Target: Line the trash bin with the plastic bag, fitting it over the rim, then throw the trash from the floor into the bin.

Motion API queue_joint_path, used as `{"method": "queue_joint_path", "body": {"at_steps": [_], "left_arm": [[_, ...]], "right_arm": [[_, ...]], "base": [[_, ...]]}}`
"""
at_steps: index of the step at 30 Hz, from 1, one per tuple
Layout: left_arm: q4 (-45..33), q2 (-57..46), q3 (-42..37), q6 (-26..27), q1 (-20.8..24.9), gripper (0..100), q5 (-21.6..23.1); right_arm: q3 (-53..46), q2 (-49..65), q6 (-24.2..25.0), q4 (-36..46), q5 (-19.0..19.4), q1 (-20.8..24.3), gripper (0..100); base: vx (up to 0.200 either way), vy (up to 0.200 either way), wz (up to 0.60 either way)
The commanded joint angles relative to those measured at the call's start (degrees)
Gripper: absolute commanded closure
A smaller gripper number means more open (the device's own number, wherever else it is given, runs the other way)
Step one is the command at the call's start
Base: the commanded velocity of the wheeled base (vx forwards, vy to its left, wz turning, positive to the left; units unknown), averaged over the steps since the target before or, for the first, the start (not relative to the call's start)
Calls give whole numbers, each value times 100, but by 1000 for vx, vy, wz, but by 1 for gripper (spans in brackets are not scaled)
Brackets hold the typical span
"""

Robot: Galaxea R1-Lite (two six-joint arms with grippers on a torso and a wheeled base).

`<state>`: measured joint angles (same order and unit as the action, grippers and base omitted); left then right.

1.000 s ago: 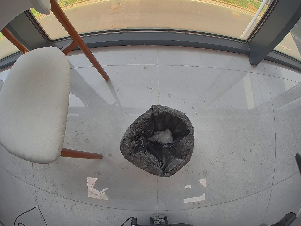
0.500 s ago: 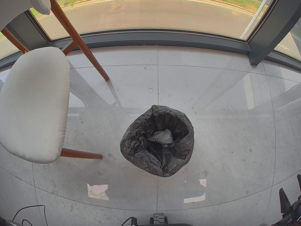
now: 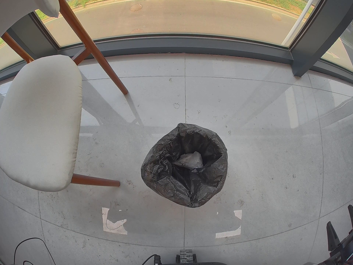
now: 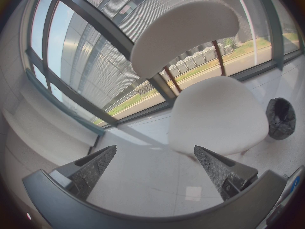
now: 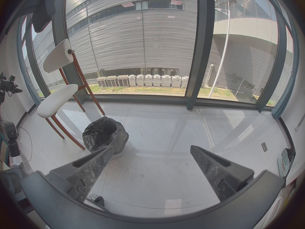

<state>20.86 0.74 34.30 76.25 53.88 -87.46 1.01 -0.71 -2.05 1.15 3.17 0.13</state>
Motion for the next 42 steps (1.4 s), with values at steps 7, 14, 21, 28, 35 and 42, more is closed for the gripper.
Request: {"method": "queue_joint_path", "body": {"at_steps": [7, 14, 21, 28, 35, 42], "left_arm": [[59, 84, 982, 197, -1126, 0, 53], [542, 40, 1184, 92, -1873, 0, 739], [542, 101, 331, -1297, -1293, 0, 1855], [15, 1121, -1110, -5709, -1600, 0, 4703], [-2692, 620, -1216, -8153, -5494, 0, 10064], [-2323, 75, -2033, -8082, -6786, 0, 10662]], "right_arm": [[-40, 71, -6, -9, 8, -5, 0], [-40, 71, -6, -9, 8, -5, 0], [-40, 71, -6, -9, 8, -5, 0], [-40, 71, -6, -9, 8, -5, 0], [-40, 71, -6, -9, 8, -5, 0], [-40, 71, -6, -9, 8, -5, 0]], "base": [[0, 0, 0], [0, 0, 0], [0, 0, 0], [0, 0, 0], [0, 0, 0], [0, 0, 0]]}}
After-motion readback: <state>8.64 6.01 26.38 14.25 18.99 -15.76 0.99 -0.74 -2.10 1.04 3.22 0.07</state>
